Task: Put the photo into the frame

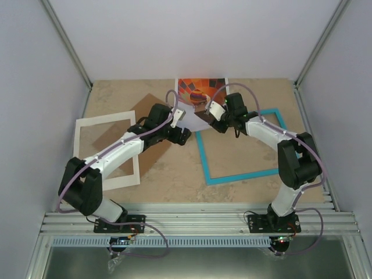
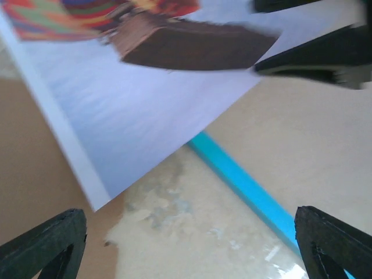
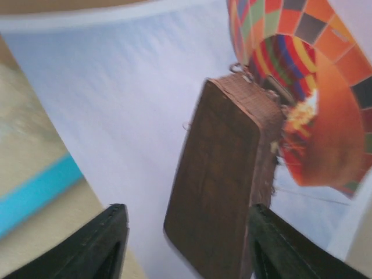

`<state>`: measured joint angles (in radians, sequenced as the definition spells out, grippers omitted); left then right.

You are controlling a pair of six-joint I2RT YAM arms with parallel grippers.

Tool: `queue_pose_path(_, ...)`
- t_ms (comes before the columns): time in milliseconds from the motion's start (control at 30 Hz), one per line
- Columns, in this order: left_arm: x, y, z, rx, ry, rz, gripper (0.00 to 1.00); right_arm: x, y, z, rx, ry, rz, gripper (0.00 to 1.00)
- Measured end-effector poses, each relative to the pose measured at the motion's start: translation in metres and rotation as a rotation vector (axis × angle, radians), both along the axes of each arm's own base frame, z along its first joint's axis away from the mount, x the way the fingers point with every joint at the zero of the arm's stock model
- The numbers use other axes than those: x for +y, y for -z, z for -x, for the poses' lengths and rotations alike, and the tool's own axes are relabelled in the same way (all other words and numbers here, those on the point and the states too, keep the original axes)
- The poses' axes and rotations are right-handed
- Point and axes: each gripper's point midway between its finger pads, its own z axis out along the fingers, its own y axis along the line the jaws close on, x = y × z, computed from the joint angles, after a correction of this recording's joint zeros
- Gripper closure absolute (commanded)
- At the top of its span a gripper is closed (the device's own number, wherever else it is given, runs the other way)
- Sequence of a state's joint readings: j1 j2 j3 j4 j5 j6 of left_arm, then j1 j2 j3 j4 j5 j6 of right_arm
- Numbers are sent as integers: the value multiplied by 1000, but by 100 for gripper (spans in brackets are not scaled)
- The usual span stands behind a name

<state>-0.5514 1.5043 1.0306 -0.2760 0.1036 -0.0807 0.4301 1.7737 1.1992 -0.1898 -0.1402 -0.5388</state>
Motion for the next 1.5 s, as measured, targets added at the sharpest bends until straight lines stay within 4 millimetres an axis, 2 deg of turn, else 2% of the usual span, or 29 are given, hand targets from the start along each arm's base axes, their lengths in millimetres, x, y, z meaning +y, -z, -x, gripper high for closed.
queue_pose_path(133, -28, -23, 21, -13, 189, 45, 1, 14, -10, 12, 101, -65, -102, 14)
queue_pose_path(200, -55, -27, 40, -35, 301, 21, 1, 11, -18, 15, 138, -83, -154, 4)
queue_pose_path(267, -96, -28, 75, -67, 461, -10, 2, -8, -27, 19, 181, -70, -206, 2)
queue_pose_path(367, -146, -16, 117, -69, 642, -48, 4, -62, -56, 18, 183, 12, -277, 2)
queue_pose_path(433, -167, 2, 129, -47, 701, -77, 5, -102, -78, 21, 151, 76, -311, 2)
queue_pose_path(500, -184, 28, 136, -11, 733, -122, 8, -143, -101, 30, 105, 148, -329, 2)
queue_pose_path(567, -194, 56, 142, 28, 750, -173, 11, -170, -116, 43, 72, 193, -333, 2)
queue_pose_path(667, -203, 93, 153, 84, 773, -235, 15, -190, -124, 66, 70, 228, -336, 2)
queue_pose_path(800, -202, 130, 163, 121, 786, -316, 25, -196, -119, 88, 101, 258, -345, 2)
queue_pose_path(967, -207, 131, 160, 94, 761, -341, 57, -197, -112, 108, 95, 328, -347, 2)
queue_pose_path(1067, -206, 131, 161, 103, 756, -349, 68, -199, -112, 116, 46, 357, -327, 2)
queue_pose_path(1167, -205, 129, 170, 150, 780, -331, 83, -198, -120, 123, -22, 369, -289, 2)
queue_pose_path(1267, -204, 116, 187, 233, 845, -264, 98, -197, -139, 122, -64, 350, -252, 2)
queue_pose_path(1367, -204, 82, 200, 297, 888, -179, 100, -192, -169, 112, -80, 267, -218, 2)
queue_pose_path(1500, -212, 17, 205, 354, 941, -7, 100, -177, -211, 113, -123, 106, -183, 2)
